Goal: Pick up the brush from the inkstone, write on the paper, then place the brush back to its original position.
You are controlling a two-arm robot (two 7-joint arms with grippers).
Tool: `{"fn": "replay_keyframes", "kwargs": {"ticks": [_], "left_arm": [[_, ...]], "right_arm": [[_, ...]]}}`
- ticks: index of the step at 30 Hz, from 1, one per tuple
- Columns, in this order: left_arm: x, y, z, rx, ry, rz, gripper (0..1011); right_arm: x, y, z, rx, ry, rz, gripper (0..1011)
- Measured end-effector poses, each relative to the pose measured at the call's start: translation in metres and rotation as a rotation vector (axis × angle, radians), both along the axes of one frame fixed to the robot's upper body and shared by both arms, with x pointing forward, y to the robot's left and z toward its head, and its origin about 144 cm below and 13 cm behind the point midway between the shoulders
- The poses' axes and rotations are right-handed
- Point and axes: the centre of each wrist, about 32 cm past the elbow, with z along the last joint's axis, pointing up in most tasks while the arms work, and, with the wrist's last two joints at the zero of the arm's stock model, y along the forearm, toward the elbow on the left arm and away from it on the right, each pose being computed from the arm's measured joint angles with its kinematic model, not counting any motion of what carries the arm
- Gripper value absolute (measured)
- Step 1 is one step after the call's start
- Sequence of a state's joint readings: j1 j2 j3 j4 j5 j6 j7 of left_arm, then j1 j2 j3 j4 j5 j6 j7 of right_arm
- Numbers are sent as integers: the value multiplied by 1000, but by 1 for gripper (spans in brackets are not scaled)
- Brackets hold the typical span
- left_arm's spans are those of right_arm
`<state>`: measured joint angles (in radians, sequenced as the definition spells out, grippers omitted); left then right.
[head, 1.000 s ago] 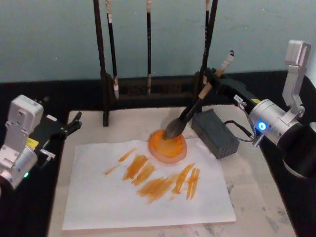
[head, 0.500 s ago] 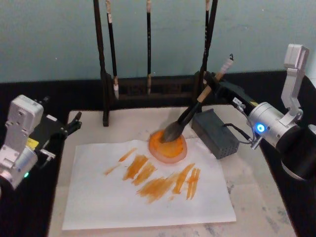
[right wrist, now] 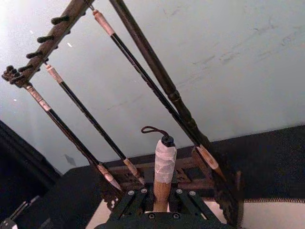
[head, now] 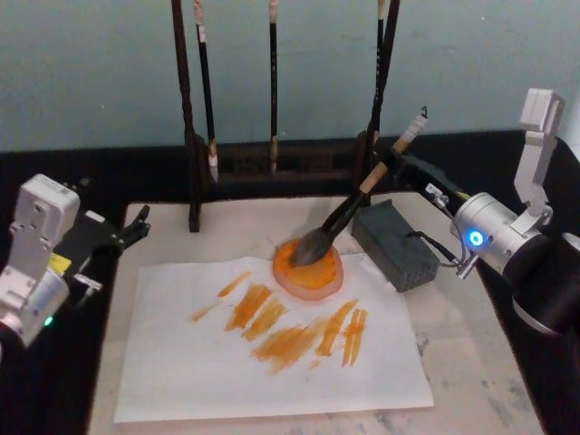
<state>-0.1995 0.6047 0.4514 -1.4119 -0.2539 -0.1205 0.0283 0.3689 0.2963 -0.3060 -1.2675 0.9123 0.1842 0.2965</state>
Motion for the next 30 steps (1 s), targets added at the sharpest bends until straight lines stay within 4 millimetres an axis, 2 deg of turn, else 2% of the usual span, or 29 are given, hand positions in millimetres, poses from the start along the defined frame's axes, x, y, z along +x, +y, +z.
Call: {"fn": "replay_keyframes", "kwargs": {"ticks": [30], "left_arm": [[0, 0, 0, 0, 0, 0, 1001]], "right_arm": [[-1, -3, -11, 37, 58, -16, 161]]}}
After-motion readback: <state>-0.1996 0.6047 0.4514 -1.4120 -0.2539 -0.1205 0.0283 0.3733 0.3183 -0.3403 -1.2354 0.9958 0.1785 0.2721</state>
